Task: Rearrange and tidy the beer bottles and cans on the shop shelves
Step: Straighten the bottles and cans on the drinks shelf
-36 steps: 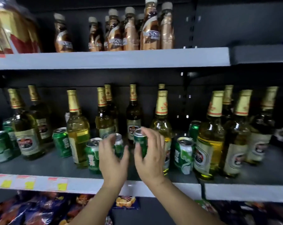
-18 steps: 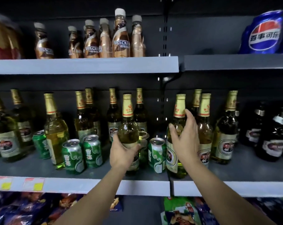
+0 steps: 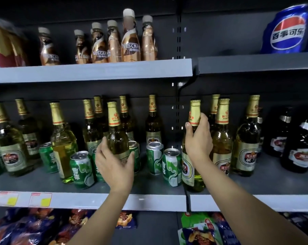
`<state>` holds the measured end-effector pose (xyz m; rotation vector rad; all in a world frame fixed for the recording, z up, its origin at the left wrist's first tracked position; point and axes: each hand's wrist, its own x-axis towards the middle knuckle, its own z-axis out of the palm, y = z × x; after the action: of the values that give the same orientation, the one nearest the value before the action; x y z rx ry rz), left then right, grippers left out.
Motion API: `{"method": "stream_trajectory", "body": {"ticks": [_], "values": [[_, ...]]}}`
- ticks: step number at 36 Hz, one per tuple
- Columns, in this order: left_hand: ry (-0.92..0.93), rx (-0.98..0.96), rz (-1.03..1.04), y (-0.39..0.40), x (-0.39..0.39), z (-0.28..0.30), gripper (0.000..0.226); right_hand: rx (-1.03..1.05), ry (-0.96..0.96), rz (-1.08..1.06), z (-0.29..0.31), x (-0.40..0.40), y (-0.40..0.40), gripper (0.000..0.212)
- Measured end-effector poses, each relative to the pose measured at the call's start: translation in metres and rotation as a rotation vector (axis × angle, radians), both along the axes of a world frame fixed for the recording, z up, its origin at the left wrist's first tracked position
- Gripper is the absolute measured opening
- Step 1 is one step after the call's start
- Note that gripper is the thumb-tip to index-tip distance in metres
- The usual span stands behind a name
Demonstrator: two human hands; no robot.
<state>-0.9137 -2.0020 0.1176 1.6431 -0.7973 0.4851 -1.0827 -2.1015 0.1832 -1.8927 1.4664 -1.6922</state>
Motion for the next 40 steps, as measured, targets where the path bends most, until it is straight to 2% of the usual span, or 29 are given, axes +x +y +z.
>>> {"method": "stream_trajectory", "body": {"ticks": [2, 4, 5, 7, 9, 10, 15, 21, 28, 33, 36, 38, 40], "values": [[-0.228, -0.124, -0.072, -0.002, -0.018, -0.001, 0.065, 0.009, 0.009, 0.002, -0.002, -0.002, -0.002, 0.052], [-0.418, -0.030, -0.285, -0.010, -0.036, 0.001, 0.051, 0.011, 0.025, 0.001, -0.004, -0.004, -0.003, 0.053], [-0.494, 0.110, -0.382, -0.017, -0.045, 0.002, 0.052, 0.011, 0.036, 0.000, -0.006, -0.004, -0.003, 0.054], [-0.592, 0.461, -0.487, -0.033, -0.061, 0.001, 0.074, 0.018, 0.055, -0.004, -0.007, -0.004, -0.003, 0.055], [-0.533, 0.765, -0.516, -0.048, -0.069, 0.000, 0.091, 0.025, 0.058, -0.005, -0.007, -0.003, -0.005, 0.055], [-0.492, 0.828, -0.526, -0.052, -0.071, 0.000, 0.091, 0.025, 0.058, -0.005, -0.007, -0.001, -0.006, 0.055], [-0.388, 0.703, -0.501, -0.053, -0.065, -0.005, 0.073, 0.023, 0.032, 0.012, -0.007, 0.002, -0.010, 0.051], [-0.380, 0.706, -0.380, -0.038, -0.034, -0.007, 0.085, 0.018, 0.018, 0.093, -0.006, 0.021, -0.006, 0.042], [-0.406, 0.710, -0.294, -0.031, -0.015, -0.010, 0.086, 0.029, 0.061, 0.218, -0.004, 0.056, -0.009, 0.044], [-0.547, 0.742, -0.186, -0.030, -0.019, -0.012, 0.070, 0.012, 0.089, 0.249, -0.004, 0.057, -0.010, 0.047], [-0.537, 0.732, -0.145, -0.029, -0.023, -0.012, 0.068, -0.008, 0.137, 0.232, -0.003, 0.051, -0.009, 0.054], [-0.509, 0.637, -0.128, -0.027, -0.026, -0.011, 0.069, -0.070, 0.148, 0.211, -0.003, 0.045, -0.005, 0.061], [-0.505, 0.415, -0.172, -0.028, -0.032, -0.014, 0.065, -0.229, 0.007, 0.166, -0.003, 0.031, 0.003, 0.058]]}}
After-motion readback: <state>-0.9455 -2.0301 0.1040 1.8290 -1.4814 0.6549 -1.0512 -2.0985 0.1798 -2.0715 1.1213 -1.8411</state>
